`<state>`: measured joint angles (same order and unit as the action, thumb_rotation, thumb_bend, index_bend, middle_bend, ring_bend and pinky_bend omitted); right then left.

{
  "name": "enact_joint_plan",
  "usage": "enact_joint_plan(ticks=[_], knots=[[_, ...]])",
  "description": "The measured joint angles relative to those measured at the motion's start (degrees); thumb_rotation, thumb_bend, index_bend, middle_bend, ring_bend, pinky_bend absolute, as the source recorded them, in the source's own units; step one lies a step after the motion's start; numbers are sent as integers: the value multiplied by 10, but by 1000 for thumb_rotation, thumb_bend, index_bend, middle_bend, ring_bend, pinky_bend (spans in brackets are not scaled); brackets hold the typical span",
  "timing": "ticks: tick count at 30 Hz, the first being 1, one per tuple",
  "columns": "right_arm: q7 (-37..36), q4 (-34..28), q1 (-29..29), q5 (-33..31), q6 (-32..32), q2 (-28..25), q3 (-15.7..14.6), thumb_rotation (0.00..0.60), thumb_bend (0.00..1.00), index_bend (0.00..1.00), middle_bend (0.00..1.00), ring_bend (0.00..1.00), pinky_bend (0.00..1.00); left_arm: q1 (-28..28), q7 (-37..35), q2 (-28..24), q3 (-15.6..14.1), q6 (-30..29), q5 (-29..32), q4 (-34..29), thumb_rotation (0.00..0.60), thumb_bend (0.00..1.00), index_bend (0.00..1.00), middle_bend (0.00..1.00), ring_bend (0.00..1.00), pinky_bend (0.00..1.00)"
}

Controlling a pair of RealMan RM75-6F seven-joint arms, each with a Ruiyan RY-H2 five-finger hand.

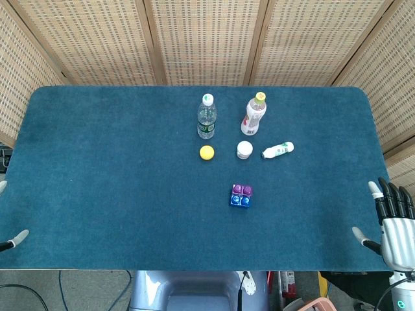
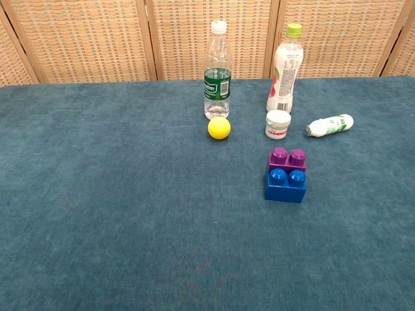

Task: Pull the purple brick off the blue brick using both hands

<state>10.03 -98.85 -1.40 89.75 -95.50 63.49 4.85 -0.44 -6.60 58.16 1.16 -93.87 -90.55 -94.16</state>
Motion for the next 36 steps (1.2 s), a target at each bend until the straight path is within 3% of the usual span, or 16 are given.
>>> enact_joint_plan(ticks=[6, 12, 16, 22, 28, 36], knots=[[-12, -3, -6, -3, 16, -2, 1, 600, 0, 0, 0, 0, 0, -2, 7, 2, 1, 9, 6, 0, 600, 0, 0, 0, 0, 0], [-45, -9, -46, -11, 82, -9, 14, 600, 2, 11, 10, 0, 15, -7, 23, 6, 6, 19, 15, -3, 600, 0, 0, 0, 0, 0], [-79, -22, -99, -24, 156, -12, 35, 600, 82, 103, 113, 42, 167, -11, 34, 9, 10, 29, 25, -6, 600, 0, 0, 0, 0, 0], [-102, -38, -178, -89, 277, -4, 69, 600, 124, 270, 239, 153, 235, -18, 49, 14, 17, 46, 45, -6, 600, 0, 0, 0, 0, 0], [-12, -35, -265, -238, 363, 39, 97, 600, 182, 293, 252, 157, 235, -27, 58, 18, 23, 68, 65, -6, 600, 0, 0, 0, 0, 0], [162, -25, -353, -408, 375, 121, 108, 600, 213, 327, 298, 167, 200, -29, 61, 20, 22, 73, 65, -6, 600, 0, 0, 0, 0, 0]])
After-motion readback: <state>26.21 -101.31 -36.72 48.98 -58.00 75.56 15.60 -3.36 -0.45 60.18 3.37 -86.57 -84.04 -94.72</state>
